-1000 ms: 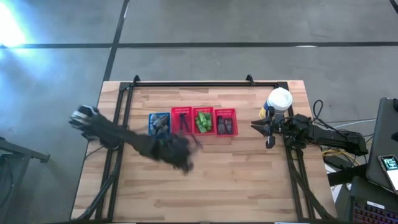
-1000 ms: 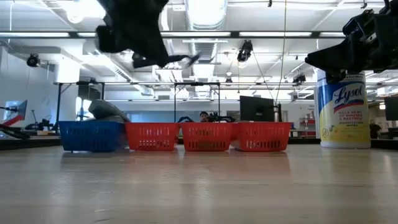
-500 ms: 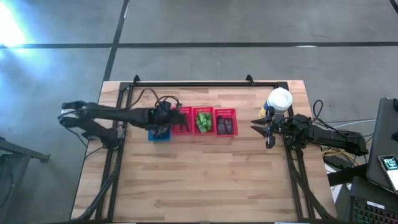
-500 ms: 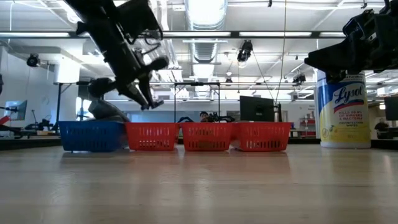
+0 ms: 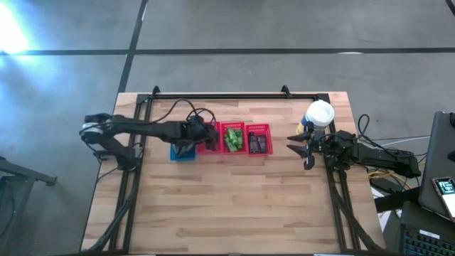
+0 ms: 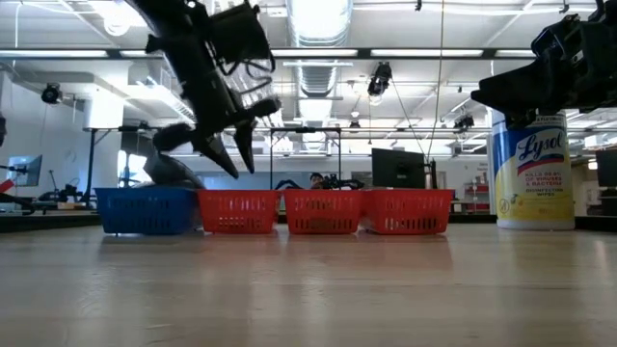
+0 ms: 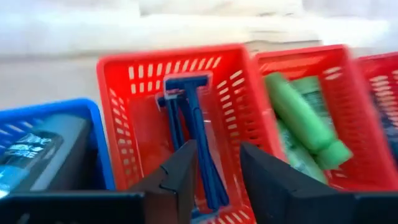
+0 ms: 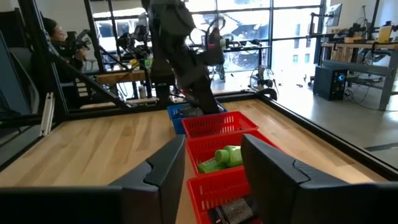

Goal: Pick & Place Travel size toiletries
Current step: Return to Home Position

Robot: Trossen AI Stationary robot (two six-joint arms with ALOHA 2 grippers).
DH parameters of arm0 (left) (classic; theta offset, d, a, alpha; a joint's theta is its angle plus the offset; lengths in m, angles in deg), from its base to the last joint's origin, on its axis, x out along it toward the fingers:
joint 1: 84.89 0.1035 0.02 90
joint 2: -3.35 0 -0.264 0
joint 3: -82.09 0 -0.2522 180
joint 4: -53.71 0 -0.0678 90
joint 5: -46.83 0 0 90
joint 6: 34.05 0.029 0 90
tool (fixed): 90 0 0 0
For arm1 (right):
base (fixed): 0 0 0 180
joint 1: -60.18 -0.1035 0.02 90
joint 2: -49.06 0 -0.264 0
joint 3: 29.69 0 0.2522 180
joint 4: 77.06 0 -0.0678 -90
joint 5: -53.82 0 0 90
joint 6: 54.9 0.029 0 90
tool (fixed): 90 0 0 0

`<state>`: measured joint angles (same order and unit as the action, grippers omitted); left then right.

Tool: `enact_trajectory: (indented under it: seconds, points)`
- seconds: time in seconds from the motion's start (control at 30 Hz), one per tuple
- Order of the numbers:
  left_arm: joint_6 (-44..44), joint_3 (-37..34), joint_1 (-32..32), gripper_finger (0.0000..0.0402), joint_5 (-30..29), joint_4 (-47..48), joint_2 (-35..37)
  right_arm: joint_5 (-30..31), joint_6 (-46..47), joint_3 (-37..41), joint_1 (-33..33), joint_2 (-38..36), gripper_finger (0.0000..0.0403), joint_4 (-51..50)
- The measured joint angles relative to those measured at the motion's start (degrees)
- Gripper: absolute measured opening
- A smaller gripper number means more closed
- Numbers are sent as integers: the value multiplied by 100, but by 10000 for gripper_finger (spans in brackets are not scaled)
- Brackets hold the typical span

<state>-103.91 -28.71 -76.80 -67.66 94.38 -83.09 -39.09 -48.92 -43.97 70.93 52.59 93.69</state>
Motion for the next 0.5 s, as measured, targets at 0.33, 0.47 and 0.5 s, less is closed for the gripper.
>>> enact_trajectory:
  seconds: [0.33, 0.47, 0.5]
  points:
    - [3334, 1007, -806, 126, 491, 652, 1751, 0, 0, 0, 0, 0, 178, -1]
    - [4292, 641, -1354, 125, 730, 454, 2490, 0, 0, 0, 1, 0, 187, -2]
    - [4325, 451, -1455, 124, 692, 364, 2674, 0, 0, 0, 0, 0, 189, -1]
